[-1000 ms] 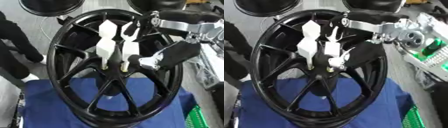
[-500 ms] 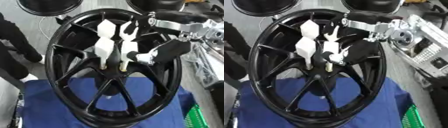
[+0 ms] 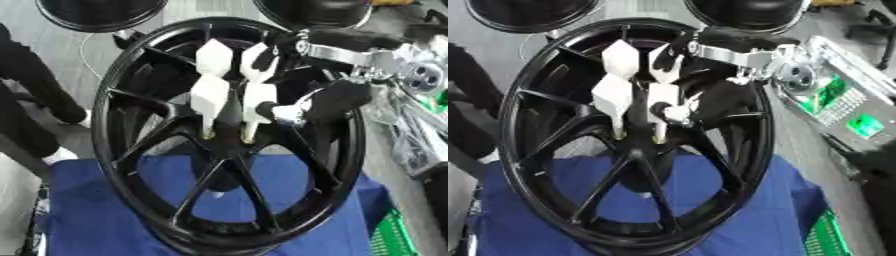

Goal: Pull the pin out of the wheel hub.

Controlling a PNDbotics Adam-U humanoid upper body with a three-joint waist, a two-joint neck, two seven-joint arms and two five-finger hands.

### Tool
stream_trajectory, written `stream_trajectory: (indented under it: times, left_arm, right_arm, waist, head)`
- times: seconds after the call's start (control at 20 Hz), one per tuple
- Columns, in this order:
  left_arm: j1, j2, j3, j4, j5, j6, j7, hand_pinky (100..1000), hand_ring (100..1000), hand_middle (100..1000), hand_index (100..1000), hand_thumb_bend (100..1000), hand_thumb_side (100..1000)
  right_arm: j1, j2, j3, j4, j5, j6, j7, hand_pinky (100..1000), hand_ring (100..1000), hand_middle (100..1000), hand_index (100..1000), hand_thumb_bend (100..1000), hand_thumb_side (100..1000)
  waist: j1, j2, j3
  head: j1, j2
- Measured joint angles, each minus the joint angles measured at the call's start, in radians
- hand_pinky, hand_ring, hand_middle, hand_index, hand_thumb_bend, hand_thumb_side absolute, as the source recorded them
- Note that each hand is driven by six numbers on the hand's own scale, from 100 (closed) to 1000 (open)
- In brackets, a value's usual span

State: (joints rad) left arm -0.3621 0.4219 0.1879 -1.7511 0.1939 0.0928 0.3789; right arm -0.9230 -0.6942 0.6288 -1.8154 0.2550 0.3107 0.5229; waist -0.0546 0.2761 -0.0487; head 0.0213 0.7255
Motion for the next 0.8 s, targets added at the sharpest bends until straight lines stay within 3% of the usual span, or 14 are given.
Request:
stream_trajectory:
  times: [0.8]
  left_arm:
    - [-0.007,-0.001,-0.005,0.0,0.0,0.001,-0.004,598,745,683,733,289,818]
  right_arm:
    - [0.008,0.022,0.007,0.051,0.008,-0.027,0.003,774,708,735,809,304,541]
  waist:
    - [0.0,0.0,0.007]
  head:
    - [-0.001,-0.007]
